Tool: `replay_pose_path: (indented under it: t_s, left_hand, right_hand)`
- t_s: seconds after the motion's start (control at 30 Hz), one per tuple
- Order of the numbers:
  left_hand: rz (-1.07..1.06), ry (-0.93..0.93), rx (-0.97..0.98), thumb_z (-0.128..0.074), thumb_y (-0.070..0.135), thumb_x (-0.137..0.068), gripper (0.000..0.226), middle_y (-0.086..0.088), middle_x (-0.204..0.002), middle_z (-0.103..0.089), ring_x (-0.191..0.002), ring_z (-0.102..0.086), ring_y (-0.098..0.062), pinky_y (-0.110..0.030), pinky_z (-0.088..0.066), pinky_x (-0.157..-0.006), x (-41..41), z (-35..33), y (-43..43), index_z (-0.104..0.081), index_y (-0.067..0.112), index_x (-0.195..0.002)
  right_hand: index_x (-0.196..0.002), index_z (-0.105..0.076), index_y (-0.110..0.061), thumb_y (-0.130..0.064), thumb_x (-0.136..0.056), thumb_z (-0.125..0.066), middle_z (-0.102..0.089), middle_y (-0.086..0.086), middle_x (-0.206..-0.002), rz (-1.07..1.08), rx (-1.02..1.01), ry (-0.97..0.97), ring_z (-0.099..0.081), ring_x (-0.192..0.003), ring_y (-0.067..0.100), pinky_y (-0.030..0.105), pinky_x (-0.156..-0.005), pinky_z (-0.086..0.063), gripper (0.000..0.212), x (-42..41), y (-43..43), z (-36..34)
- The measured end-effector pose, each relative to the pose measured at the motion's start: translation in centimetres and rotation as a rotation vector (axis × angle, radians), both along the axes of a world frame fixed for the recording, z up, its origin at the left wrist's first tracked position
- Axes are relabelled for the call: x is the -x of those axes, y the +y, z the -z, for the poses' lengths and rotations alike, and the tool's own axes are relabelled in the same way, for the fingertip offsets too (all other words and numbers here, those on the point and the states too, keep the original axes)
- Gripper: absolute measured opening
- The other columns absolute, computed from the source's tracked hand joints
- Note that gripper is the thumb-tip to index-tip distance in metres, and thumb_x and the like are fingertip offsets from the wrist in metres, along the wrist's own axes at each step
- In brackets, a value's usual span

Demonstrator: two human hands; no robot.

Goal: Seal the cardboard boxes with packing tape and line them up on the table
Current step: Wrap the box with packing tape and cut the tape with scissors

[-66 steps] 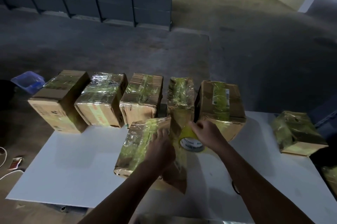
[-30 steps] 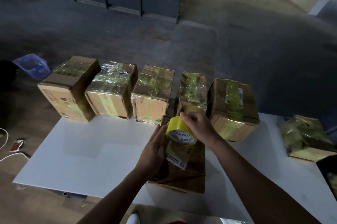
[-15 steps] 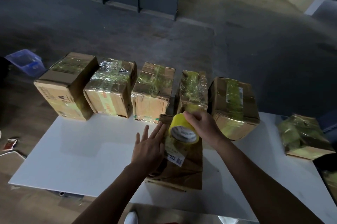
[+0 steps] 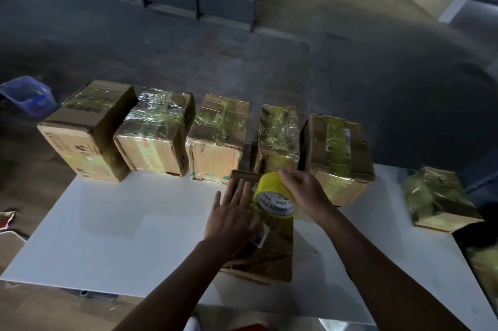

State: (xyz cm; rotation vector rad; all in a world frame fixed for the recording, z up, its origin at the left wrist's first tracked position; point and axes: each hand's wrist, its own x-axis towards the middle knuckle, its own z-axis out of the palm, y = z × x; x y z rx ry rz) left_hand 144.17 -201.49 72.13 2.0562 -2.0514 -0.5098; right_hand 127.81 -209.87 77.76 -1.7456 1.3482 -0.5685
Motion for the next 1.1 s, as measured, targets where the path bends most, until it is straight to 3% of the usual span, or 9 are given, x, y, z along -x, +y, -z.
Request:
replay_pose_path:
  t_s: [0.07,0.17,0.3,0.37,0.5,0.7,0.87,1.0,1.1]
  left_hand:
    - [-0.003,-0.006,0.003,-0.029,0.051,-0.098,0.072,0.000,-0.162,0.009,-0.145,0.020,-0.014,-0.041,0.002,-0.120,-0.1,0.4,0.0,0.004,0.019,-0.154]
    - [-0.001,-0.031,-0.002,-0.025,0.059,-0.095,0.078,0.000,-0.162,0.011,-0.143,0.024,-0.013,-0.042,0.002,-0.120,-0.2,0.8,-0.2,0.005,0.018,-0.154]
    - [0.012,-0.058,-0.014,0.000,0.070,-0.075,0.095,0.002,-0.161,0.014,-0.143,0.026,-0.013,-0.045,0.003,-0.119,-0.4,0.9,-0.1,0.007,0.019,-0.154]
    - [-0.011,-0.051,0.001,0.001,0.069,-0.077,0.092,0.003,-0.161,0.013,-0.142,0.025,-0.011,-0.045,0.005,-0.118,-0.4,0.9,0.0,0.008,0.021,-0.154]
    - [-0.027,-0.037,0.024,-0.020,0.062,-0.093,0.079,0.003,-0.161,0.010,-0.142,0.024,-0.009,-0.045,0.008,-0.117,-0.4,0.9,0.0,0.005,0.019,-0.154]
    - [-0.019,-0.054,0.042,-0.025,0.058,-0.096,0.075,0.002,-0.161,0.008,-0.143,0.022,-0.011,-0.045,0.011,-0.115,-0.2,0.5,0.2,0.001,0.018,-0.154]
    - [0.031,-0.163,0.025,-0.023,0.046,-0.100,0.069,-0.009,-0.161,0.008,-0.148,0.012,-0.024,-0.051,0.006,-0.118,1.4,-0.7,-0.6,0.001,0.010,-0.153]
    - [0.155,-0.116,0.062,-0.011,0.056,-0.091,0.077,-0.002,-0.157,0.017,-0.148,0.015,-0.019,-0.041,0.010,-0.119,3.0,0.0,-0.1,0.004,0.014,-0.154]
    - [0.161,-0.149,0.055,-0.010,0.062,-0.089,0.082,-0.003,-0.160,0.013,-0.147,0.016,-0.018,-0.040,0.012,-0.118,2.7,0.7,-0.3,0.005,0.014,-0.153]
  right_hand:
    - [-0.077,-0.063,-0.001,-0.071,-0.081,-0.050,-0.054,0.006,-0.067,0.030,-0.016,-0.070,-0.057,-0.071,0.019,0.031,-0.066,-0.039,0.071,-0.1,0.3,0.3]
    - [-0.066,-0.059,0.000,-0.045,-0.093,-0.055,-0.044,0.014,-0.057,0.066,0.074,-0.053,-0.046,-0.055,0.023,0.027,-0.057,-0.033,0.052,-1.8,0.0,-1.2]
    - [-0.054,-0.042,-0.014,-0.043,-0.094,-0.054,-0.031,-0.004,-0.048,-0.059,0.200,0.106,-0.032,-0.044,0.013,0.021,-0.041,-0.021,0.051,-3.5,-0.4,-3.1]
    - [-0.054,-0.038,-0.018,-0.044,-0.094,-0.053,-0.029,-0.003,-0.049,-0.050,0.185,0.156,-0.029,-0.043,0.012,0.024,-0.043,-0.020,0.050,-2.5,-0.7,-3.1]
    - [-0.056,-0.043,-0.015,-0.042,-0.094,-0.052,-0.035,-0.001,-0.049,-0.088,0.182,0.283,-0.034,-0.043,0.012,0.025,-0.044,-0.024,0.048,0.4,-1.3,-3.3]
    - [-0.052,-0.041,-0.014,-0.041,-0.094,-0.052,-0.037,-0.002,-0.045,-0.081,0.159,0.357,-0.038,-0.036,0.006,0.025,-0.046,-0.028,0.052,1.9,-1.3,-1.5]
    - [-0.058,-0.055,-0.013,-0.045,-0.095,-0.046,-0.055,0.004,-0.054,-0.097,0.208,0.399,-0.053,-0.051,0.015,0.029,-0.054,-0.039,0.050,1.6,-1.4,-1.3]
    - [-0.051,-0.040,-0.018,-0.040,-0.095,-0.050,-0.039,-0.003,-0.048,-0.058,0.205,0.318,-0.038,-0.046,0.011,0.028,-0.050,-0.028,0.050,2.8,-0.8,-0.9]
    - [-0.062,-0.056,-0.010,-0.053,-0.089,-0.053,-0.048,0.011,-0.057,-0.048,0.098,0.105,-0.047,-0.053,0.022,0.029,-0.056,-0.032,0.051,4.4,-0.5,-0.2]
